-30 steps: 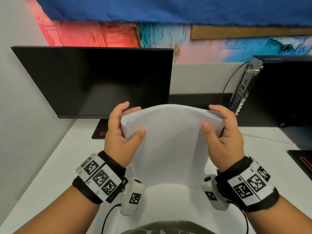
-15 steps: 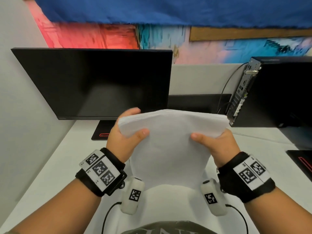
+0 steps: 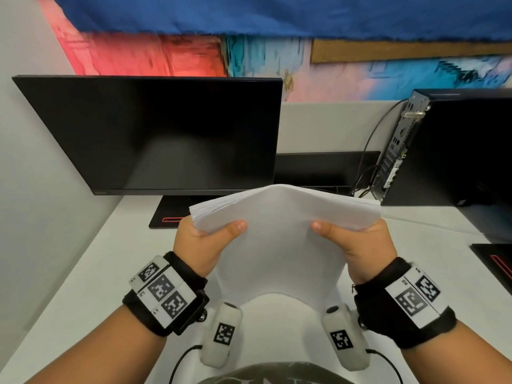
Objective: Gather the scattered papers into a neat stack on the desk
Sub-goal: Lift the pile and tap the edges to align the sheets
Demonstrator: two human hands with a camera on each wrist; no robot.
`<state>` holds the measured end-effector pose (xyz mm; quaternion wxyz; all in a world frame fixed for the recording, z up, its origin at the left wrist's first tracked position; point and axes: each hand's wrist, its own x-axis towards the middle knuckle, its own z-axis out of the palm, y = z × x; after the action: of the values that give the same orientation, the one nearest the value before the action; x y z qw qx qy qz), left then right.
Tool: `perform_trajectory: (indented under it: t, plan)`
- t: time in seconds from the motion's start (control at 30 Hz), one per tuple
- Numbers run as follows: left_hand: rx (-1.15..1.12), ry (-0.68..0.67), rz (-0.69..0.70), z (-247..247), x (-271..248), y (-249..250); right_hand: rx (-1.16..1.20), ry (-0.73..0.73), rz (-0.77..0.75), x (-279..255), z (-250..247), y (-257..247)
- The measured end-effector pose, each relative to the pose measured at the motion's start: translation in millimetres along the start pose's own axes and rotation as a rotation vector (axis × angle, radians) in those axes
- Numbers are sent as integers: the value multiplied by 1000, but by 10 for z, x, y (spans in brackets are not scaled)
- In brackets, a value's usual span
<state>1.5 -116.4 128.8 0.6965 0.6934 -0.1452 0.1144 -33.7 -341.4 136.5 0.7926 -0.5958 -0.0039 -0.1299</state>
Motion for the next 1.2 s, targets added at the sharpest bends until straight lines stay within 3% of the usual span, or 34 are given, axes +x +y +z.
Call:
perform_trajectory:
  t: [0.13,0.27,0.43,0.7,0.87,1.2]
  plan:
    - [-29,-29,5,-11,15,69,-30,-5,-44,-14,-5,-45]
    - [8,50,-30,-53,43,54,-64,5,-76,-14,7,-44]
    - [150,30,108,-52,63,190,-51,17,-161,7,51,-130]
    - [73,123,109,7,61,329,-147,189,-134,101,138,-316]
    - [52,174,41,9,83,318,-311,202,-78,204,53,-322]
    - [35,32,17,-45,75,157,-158,139,-44,96,82,-306]
